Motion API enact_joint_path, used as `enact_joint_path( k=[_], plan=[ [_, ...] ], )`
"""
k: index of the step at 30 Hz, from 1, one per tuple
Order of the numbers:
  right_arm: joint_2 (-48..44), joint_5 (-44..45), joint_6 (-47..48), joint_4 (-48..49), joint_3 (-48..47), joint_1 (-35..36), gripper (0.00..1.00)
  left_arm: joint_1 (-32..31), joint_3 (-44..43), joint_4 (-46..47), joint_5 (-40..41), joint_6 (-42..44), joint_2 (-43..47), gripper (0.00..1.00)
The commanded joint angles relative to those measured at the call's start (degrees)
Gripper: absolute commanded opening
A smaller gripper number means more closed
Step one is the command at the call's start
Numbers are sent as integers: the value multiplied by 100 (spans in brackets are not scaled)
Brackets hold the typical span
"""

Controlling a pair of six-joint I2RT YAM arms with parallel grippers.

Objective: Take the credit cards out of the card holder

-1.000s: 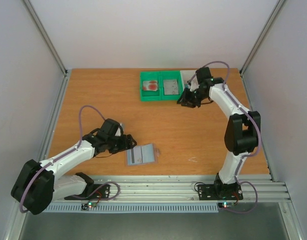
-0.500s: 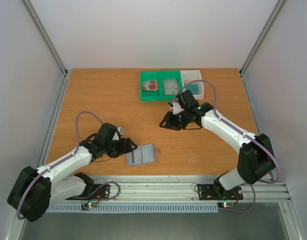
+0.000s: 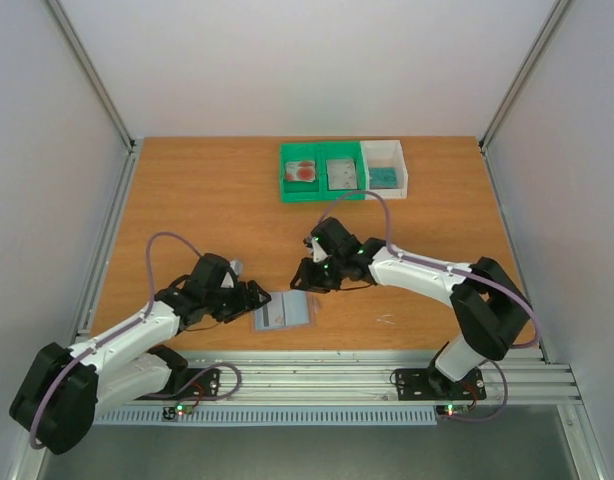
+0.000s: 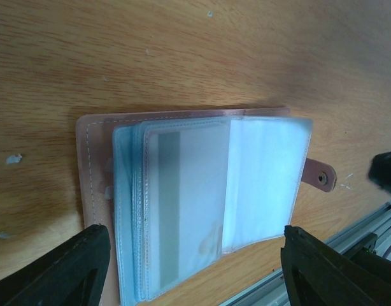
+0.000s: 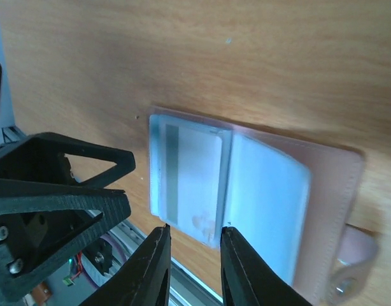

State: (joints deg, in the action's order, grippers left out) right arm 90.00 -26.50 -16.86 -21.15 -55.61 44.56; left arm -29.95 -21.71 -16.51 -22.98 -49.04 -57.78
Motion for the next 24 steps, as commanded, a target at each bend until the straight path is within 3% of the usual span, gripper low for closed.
enact_joint_path(
  k=[1,9,24],
  plan=[
    [278,166,-290,602,28,353,24,25,105,207,43,-27,138,74],
    [1029,140,-181,659,-284,592,21,25,150,136,16,-46,385,74],
    [1565,185,-178,520,-609,660,19,25,273,193,-43,-106,426,69]
  ],
)
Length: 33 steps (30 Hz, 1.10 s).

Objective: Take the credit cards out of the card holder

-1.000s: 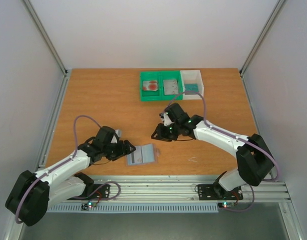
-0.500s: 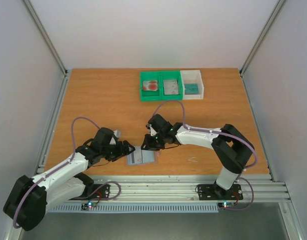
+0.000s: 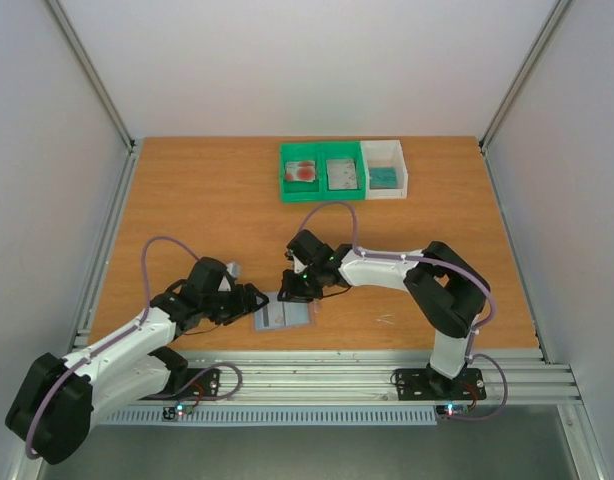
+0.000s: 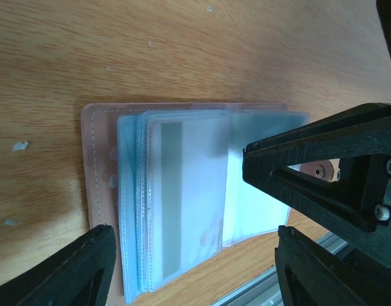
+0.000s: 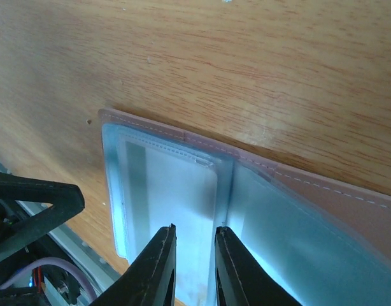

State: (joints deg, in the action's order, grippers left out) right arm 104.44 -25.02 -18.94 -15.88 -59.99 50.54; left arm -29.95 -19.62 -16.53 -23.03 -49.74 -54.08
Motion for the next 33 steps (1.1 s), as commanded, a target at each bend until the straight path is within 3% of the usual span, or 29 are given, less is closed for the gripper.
enact_joint_path(
  k=[1,12,21,33],
  plan=[
    [153,7,12,-22,-198,59,19,25,63,196,-32,-36,47,69],
    [343,84,33,-77,-134,87,13,25,63,196,-88,-63,100,70],
    [321,182,48,-143,31,87,2,25,55,307,-167,-112,166,70],
    [295,96,-22,129,275,87,1,25,33,953,-611,-184,-56,71]
  ],
)
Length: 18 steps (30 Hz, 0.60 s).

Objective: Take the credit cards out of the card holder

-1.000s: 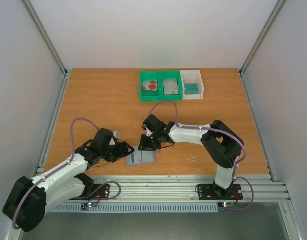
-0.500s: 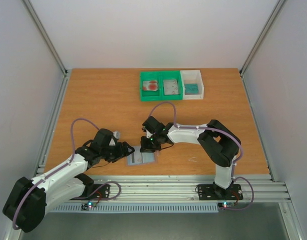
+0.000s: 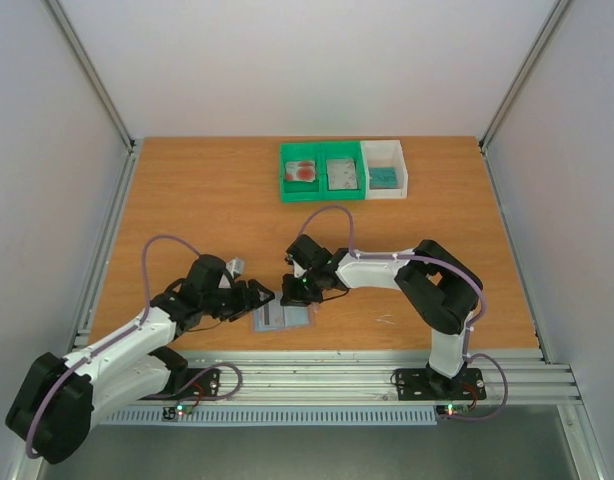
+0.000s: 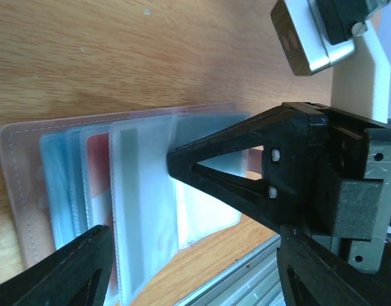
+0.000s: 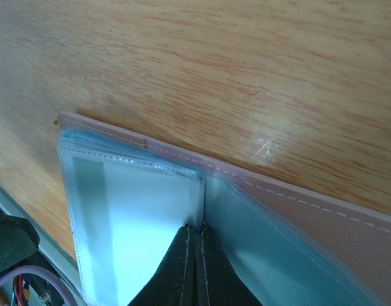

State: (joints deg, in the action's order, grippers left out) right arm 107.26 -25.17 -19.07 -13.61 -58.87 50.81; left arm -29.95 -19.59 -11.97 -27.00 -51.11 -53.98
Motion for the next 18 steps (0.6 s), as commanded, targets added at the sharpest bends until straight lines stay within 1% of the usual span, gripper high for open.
enact_joint_path(
  k=[1,18],
  plan=[
    [9,116,-8,-91,160,61,1,25,34,548,-219,-54,-73,71],
    [-4,10,-33,22,239,61,1,29,175,1041,-134,10,-597,71]
  ],
)
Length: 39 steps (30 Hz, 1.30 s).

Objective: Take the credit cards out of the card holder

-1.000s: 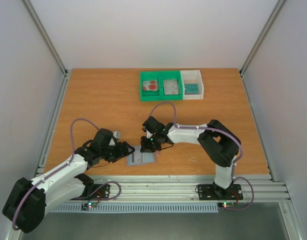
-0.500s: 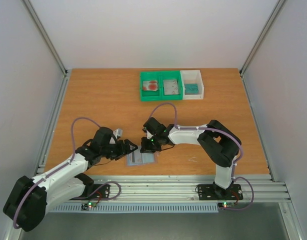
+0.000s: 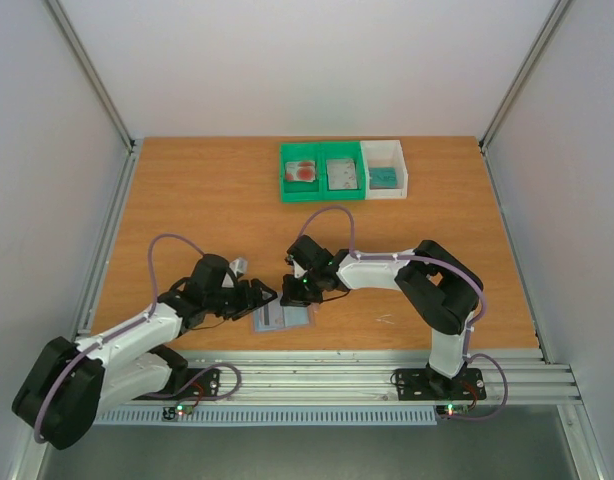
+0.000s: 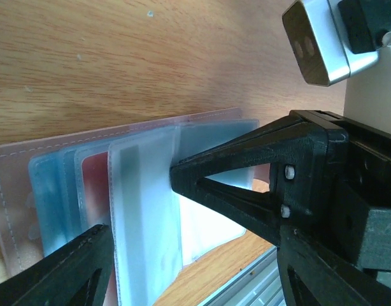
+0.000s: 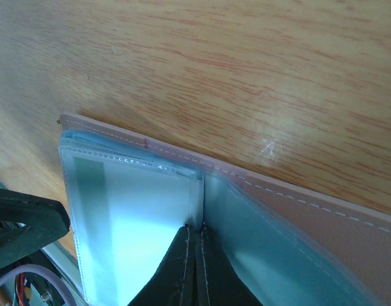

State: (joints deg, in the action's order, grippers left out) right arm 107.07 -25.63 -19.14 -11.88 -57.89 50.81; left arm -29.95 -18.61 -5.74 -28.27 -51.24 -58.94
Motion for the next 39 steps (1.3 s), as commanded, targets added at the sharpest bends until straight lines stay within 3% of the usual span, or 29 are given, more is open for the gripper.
enact_joint_path(
  k=[1,15,28,39],
  plan=[
    [8,51,-37,-136,150,61,1,25,85,438,10,32,-127,71],
    [-124,49,-230,260,446,61,1,25,73,903,-210,-3,-391,63],
    [-147,146,-292,422,618,60,1,25,86,195,229,109,162,68],
    [-158,71,-413,565,721,61,1,25,188,512,144,106,-180,68]
  ],
)
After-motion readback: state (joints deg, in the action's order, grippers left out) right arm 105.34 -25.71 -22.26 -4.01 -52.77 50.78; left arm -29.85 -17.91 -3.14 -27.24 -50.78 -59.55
